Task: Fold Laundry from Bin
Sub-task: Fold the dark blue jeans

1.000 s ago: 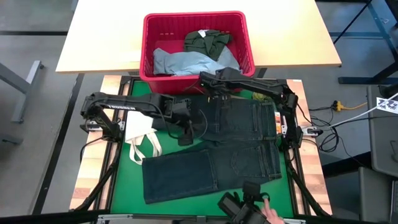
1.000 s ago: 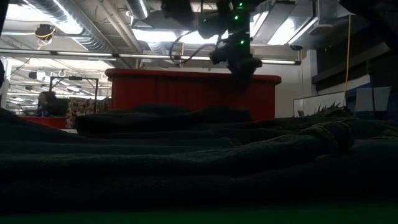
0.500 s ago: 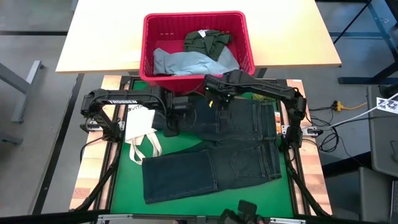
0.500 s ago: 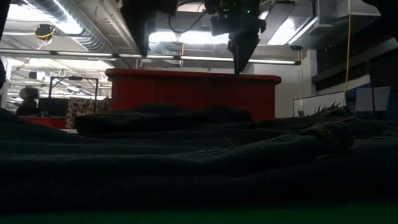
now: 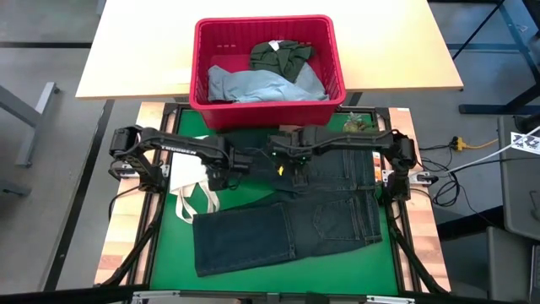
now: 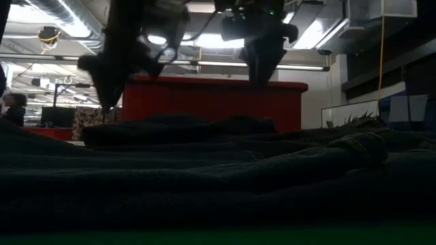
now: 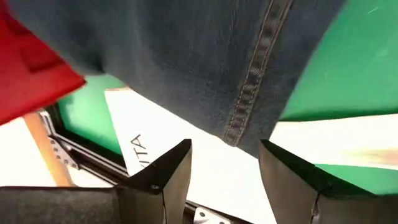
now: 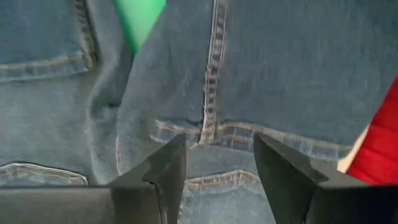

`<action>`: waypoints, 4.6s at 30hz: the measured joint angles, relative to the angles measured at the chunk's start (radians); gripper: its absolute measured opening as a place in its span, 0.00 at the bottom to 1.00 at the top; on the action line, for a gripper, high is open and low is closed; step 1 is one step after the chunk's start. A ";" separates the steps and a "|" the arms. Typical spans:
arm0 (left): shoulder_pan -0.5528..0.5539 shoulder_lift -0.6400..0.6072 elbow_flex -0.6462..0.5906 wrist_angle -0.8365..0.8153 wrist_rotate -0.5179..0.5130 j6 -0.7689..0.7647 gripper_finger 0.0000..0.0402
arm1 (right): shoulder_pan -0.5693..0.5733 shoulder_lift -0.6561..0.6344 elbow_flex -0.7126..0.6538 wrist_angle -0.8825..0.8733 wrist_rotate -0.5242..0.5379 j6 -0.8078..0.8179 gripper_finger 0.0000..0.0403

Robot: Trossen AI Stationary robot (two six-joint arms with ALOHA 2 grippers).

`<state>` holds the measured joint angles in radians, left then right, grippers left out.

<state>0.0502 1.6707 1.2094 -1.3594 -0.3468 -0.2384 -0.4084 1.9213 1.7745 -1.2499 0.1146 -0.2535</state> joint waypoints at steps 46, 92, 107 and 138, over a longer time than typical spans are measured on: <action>-0.126 -0.059 -0.210 0.226 -0.102 -0.278 0.44 | -0.005 -0.357 -0.553 0.361 0.096 0.122 0.46; -0.235 -0.063 -0.094 -0.132 0.056 -0.361 0.08 | -0.004 -0.335 -0.607 0.450 -0.010 0.152 0.46; -0.238 -0.063 -0.095 0.008 0.078 -0.411 0.15 | -0.005 -0.334 -0.981 0.910 0.102 0.183 0.46; -0.002 -0.363 -0.096 0.016 -0.010 -0.410 0.36 | -0.004 -0.335 -0.824 0.685 0.110 0.225 0.46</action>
<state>0.0478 1.3079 1.1137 -1.3434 -0.3565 -0.6480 -0.4126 1.5867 0.9502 -0.5648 0.2245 -0.0280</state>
